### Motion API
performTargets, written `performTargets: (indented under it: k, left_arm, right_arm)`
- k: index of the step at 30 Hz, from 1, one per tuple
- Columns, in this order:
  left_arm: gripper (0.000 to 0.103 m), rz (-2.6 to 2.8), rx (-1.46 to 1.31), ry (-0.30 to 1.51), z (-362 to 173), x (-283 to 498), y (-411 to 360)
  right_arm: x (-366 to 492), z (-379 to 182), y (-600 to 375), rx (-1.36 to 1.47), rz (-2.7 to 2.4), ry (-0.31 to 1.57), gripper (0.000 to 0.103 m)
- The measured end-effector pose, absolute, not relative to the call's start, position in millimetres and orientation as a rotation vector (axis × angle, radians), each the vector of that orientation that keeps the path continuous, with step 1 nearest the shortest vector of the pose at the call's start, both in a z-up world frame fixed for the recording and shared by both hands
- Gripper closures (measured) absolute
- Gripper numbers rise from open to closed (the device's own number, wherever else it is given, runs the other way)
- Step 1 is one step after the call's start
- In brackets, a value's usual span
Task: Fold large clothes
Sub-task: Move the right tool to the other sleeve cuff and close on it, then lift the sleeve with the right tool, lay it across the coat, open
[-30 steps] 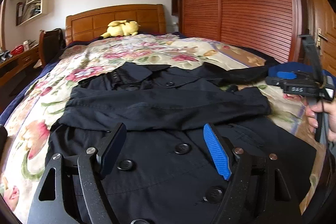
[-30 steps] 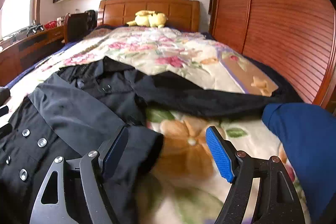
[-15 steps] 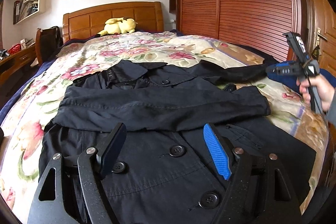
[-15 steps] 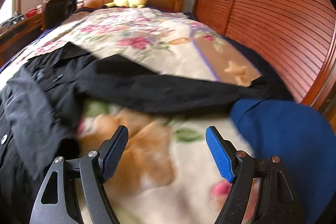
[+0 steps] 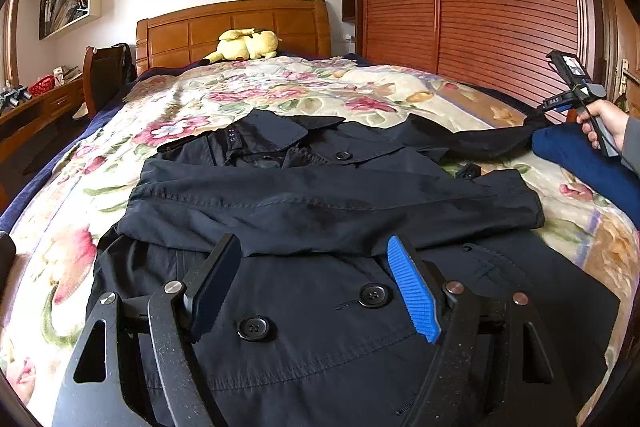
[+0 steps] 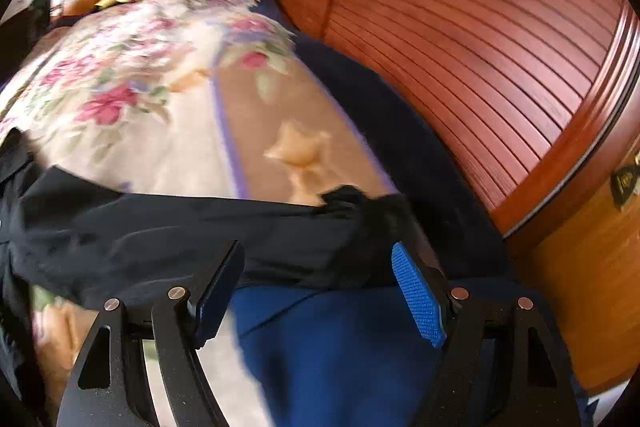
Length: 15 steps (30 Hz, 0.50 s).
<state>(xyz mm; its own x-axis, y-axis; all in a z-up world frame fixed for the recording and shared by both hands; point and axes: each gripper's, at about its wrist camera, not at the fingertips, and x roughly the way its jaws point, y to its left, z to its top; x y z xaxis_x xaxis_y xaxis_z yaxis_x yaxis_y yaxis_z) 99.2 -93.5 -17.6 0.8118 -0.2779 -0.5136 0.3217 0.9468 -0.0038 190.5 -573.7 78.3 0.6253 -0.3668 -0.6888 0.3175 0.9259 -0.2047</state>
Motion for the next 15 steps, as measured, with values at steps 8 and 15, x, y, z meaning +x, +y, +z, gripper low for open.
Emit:
performTargets:
  k: [8, 15]
  left_arm:
    - [0.026, -0.314, 0.104, 0.557, -23.3, 102.9, -98.4]
    - [0.026, -0.317, 0.095, 0.555, -23.5, 103.0, -96.9]
  right_arm:
    - [230.8, 63.2, -592.3, -0.06, -0.447, 0.87, 0.042]
    - [251.3, 47.6, -592.5, -0.1, -0.456, 0.911, 0.097]
